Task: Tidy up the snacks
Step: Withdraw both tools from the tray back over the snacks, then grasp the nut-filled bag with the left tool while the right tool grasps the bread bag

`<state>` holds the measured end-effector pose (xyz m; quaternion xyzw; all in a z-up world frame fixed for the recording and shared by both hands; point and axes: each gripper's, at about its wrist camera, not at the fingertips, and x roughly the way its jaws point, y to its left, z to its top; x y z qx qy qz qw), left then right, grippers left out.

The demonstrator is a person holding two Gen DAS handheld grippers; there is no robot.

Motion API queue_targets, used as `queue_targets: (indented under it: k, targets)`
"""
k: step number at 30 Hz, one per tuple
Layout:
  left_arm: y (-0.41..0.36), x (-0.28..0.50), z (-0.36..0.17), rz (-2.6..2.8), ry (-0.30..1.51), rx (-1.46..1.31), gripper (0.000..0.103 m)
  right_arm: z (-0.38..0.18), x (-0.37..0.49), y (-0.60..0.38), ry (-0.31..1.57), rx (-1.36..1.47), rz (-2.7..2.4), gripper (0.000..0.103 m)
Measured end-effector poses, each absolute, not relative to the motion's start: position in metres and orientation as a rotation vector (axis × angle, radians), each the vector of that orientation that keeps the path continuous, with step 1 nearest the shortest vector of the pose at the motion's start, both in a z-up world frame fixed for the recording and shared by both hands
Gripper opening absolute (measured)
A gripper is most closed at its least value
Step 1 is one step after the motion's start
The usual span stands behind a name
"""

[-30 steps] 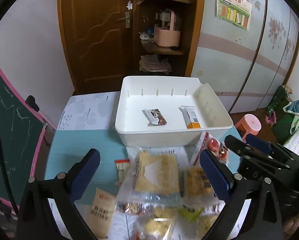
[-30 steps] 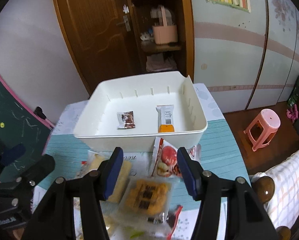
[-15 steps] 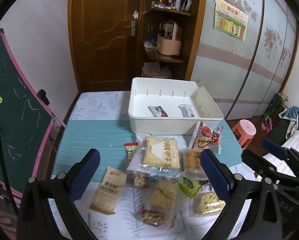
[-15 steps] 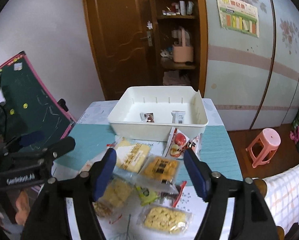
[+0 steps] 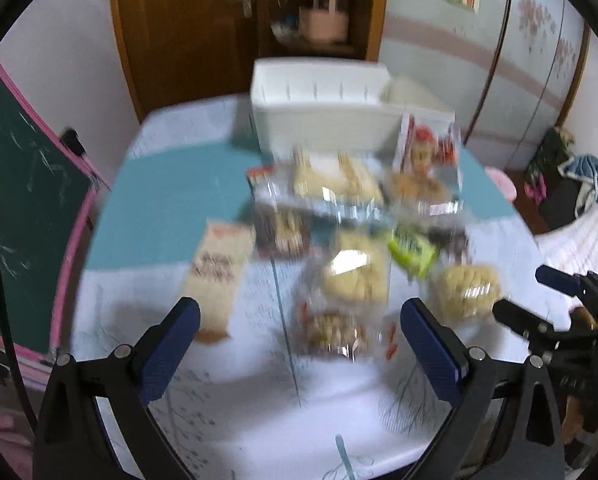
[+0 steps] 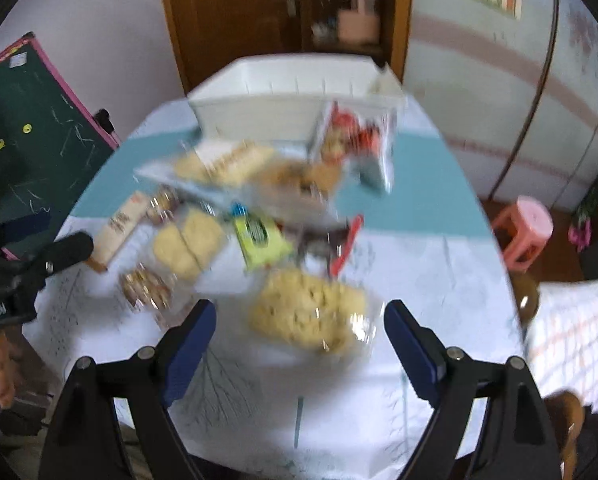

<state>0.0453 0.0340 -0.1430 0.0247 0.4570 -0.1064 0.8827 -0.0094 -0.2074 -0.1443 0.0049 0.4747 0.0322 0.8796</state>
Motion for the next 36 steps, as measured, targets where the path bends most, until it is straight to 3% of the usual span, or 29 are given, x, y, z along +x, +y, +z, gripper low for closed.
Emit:
queue_targets:
  k: [7,16,29,32,34,36]
  targets:
    - [0.031,0.051,-0.191,-0.252,1.092,-0.004,0.1,-0.179,-0.006,-0.231,1.074,0.136,0.041,0.087]
    - [0.028,0.06,-0.209,-0.275,1.143,-0.077,0.1,-0.189,0.011,-0.237,1.061,0.2,0.015,0.102]
    - [0.012,0.072,-0.224,-0.308,1.197,-0.097,0.1,-0.21,0.027,-0.223,1.108,0.15,0.035,0.103]
    - [0.007,0.073,-0.226,-0.323,1.192,-0.094,0.093,-0.21,0.026,-0.22,1.113,0.124,0.031,0.103]
    - [0.003,0.073,-0.224,-0.346,1.178,-0.092,0.075,-0.212,0.027,-0.219,1.114,0.112,0.027,0.103]
    - [0.001,0.072,-0.223,-0.357,1.171,-0.087,0.067,-0.213,0.027,-0.217,1.116,0.096,0.021,0.103]
